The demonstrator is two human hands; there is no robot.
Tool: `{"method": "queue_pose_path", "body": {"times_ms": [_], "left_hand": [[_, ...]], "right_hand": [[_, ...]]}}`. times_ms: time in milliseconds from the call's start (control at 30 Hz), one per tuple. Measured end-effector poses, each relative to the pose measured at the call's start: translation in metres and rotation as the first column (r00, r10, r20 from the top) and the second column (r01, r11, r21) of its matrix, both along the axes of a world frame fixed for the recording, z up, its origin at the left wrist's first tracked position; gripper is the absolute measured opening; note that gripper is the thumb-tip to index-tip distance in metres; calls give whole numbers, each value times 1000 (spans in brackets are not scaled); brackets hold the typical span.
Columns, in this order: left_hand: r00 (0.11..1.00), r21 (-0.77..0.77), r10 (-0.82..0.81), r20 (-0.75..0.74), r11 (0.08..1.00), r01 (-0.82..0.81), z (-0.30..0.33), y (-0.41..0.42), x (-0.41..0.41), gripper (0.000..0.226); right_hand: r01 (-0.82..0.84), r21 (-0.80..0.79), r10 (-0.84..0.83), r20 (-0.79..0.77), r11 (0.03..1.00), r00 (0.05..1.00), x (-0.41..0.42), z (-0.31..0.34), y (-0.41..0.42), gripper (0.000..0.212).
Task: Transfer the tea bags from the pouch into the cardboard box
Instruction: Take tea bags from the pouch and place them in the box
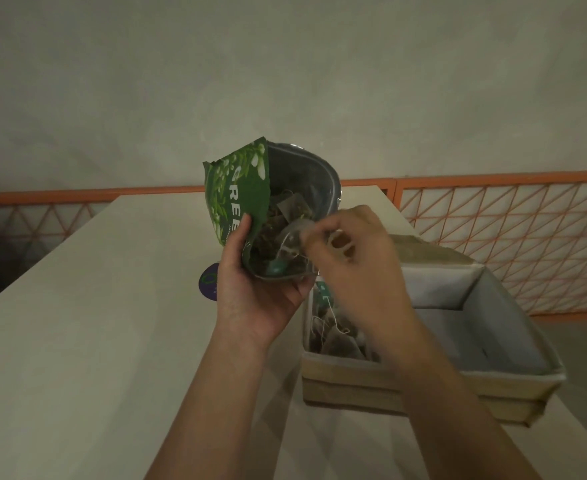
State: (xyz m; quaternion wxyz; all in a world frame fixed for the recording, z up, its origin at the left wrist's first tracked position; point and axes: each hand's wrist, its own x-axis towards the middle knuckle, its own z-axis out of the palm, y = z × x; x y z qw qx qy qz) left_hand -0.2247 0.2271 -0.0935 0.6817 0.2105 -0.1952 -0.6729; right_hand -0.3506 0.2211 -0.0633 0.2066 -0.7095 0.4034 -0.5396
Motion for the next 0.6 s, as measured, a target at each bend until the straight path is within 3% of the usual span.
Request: {"method": "queue_pose_path", "body": {"times_ms": [100,167,233,300,433,533,600], "left_hand": [[1000,-6,-9,-2,1000,9,-1,-1,0,65],[1000,-2,-14,-11,1000,14,-1,-1,0,63],[1000,1,-12,-16,1000,12,-1,-1,0,63],[1000,5,-9,-20,1000,9,-1,-2,0,63],[999,-2,-14,-45,1000,14,-2,-3,0,63],[999,3,-4,-43,1000,4,-2,-4,-1,61],[1000,-4,1,-28,1000,-2,-3,-4,-1,59]], "right_hand": [[-100,143,61,259,985,964,-20,15,0,18],[-98,168,46,288,981,957,-32,18,-3,17],[-100,235,49,213,967,976,-38,18,-7,11],[-108,331,99,43,937,994,-43,15,-10,11],[-82,423,209,-263,902,942,-42,7,-12,14],[-80,414,223,-309,907,925,-39,8,-11,8],[-101,403,238,-306,910,922,-37,8,-9,15]]}}
